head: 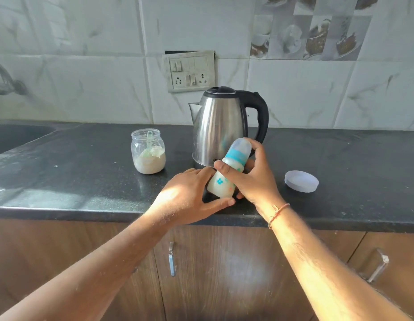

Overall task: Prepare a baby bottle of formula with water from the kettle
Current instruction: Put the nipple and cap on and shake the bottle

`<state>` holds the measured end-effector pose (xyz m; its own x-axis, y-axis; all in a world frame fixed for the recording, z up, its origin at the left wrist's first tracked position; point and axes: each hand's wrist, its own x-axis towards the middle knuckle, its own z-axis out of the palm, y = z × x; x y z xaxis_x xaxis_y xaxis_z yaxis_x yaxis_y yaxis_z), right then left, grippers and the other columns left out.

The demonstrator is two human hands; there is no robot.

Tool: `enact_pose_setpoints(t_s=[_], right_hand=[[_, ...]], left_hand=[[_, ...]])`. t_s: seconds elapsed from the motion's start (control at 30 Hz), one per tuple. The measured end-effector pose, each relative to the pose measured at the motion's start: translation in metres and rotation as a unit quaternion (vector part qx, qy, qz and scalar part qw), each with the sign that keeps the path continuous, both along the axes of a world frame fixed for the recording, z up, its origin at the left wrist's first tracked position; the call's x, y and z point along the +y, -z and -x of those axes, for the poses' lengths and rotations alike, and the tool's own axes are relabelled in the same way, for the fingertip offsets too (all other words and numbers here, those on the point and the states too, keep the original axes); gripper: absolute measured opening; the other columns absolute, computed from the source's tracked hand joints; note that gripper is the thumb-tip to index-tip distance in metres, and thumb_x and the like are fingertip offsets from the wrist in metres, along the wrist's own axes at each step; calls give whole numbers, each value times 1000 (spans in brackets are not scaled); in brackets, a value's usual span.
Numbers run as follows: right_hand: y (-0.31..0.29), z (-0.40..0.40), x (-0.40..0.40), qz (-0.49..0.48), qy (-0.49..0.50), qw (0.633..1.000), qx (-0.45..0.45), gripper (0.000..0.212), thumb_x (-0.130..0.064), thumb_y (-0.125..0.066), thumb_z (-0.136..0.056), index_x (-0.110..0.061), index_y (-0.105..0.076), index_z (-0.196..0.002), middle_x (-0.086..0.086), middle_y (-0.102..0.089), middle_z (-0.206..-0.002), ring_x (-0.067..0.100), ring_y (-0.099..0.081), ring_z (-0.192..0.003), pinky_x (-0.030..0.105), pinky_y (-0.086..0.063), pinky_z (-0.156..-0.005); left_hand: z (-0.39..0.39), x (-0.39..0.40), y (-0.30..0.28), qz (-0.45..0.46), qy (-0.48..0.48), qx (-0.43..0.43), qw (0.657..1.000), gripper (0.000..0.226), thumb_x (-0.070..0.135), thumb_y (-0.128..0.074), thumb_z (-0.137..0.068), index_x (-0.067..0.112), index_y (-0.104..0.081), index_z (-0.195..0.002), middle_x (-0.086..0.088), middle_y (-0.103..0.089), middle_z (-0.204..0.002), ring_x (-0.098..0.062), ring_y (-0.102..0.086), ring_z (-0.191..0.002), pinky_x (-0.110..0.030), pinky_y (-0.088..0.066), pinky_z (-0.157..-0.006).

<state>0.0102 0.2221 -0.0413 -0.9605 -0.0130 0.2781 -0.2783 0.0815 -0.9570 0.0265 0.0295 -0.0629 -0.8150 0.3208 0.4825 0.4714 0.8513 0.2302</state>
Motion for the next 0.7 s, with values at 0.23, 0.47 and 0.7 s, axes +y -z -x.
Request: enact_pose_setpoints(t_s=[0.23,0.47,0.7], right_hand=[[-3,5,15,13,-120,992,-36,60,-47,-83,-90,-39,-54,-141,-8,-81,-98,18,-76,-88,31,-50,-62],[2,12,23,62,-162,984,-38,84,-27,-90,-86,-37,-43,-155,9,-81,-123,33,-77,-114,41,-51,-74],[5,12,13,18,-107,994,-6,109,-28,-92,-83,-51,-22,-164,9,-77,-120,25,-80,-107,36,-64,-67]], left_hand=[[10,-13,3,-126,100,-142,977,62,88,-53,-93,33,-61,-120,8,-73,-97,-10,-68,-85,-41,-59,-77],[18,-18,-1,-184,142,-217,948,78,93,-46,-91,31,-62,-134,11,-79,-111,-20,-74,-109,-51,-59,-104],[20,-11,-1,-153,118,-210,958,66,71,-54,-99,31,-55,-151,18,-75,-127,12,-68,-108,-9,-50,-88]])
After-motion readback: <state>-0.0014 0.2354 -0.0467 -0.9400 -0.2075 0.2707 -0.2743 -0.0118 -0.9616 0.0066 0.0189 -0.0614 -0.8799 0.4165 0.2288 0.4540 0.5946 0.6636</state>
